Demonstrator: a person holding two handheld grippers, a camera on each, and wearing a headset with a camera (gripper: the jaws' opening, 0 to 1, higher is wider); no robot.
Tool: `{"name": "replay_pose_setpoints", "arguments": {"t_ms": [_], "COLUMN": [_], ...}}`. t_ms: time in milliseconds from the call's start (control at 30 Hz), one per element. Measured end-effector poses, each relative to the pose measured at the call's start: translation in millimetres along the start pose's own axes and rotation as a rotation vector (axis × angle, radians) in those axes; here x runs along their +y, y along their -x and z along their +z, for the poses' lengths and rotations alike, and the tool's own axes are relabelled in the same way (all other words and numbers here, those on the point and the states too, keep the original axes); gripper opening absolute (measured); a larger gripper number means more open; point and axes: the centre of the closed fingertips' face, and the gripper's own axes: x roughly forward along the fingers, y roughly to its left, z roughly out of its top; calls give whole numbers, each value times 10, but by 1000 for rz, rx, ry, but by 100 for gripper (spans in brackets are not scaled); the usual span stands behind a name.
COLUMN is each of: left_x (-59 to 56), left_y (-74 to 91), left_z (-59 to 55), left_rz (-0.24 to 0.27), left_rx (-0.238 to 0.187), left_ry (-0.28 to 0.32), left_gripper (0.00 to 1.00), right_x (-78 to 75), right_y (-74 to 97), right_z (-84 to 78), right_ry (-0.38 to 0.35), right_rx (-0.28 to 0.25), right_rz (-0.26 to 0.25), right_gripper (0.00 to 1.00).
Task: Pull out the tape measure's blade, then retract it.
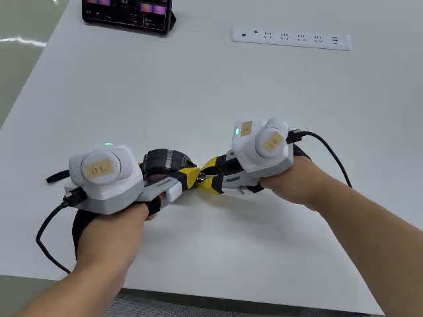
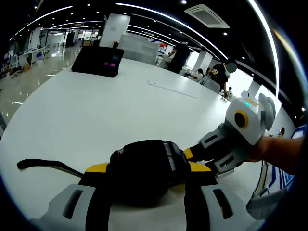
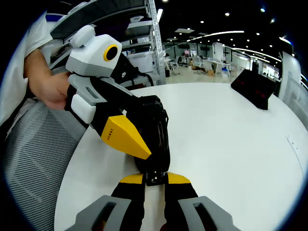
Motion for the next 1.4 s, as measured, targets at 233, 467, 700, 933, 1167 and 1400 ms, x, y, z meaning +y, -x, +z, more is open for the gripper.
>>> {"name": "replay_pose_setpoints", "arguments": {"t_ms": [233, 467, 700, 933, 1167, 1400], "left_x": [-9, -9, -10, -10, -6, 14], "left_y": [-1, -15, -18, -24, -3, 30], "left_z": [-3, -8, -11, -10, -57, -118], "left_rz": [1, 0, 2, 6, 11, 6], "left_rx": [-1, 8, 16, 27, 57, 80], "left_ry": [-2, 0, -1, -12, -51, -68], "left_gripper": [58, 60, 60, 60, 59, 57], "right_x": [3, -3, 0, 1, 6, 20], "right_y": [-2, -5, 3, 21, 92, 117], "right_z": [-1, -16, -15, 6, 7, -10], "right_ry": [-11, -20, -22, -23, -30, -48], "right_rx": [-7, -2, 4, -2, -4, -5], "right_rz": [-7, -13, -18, -19, -29, -33], "right_gripper": [12, 14, 19, 20, 23, 27]}}
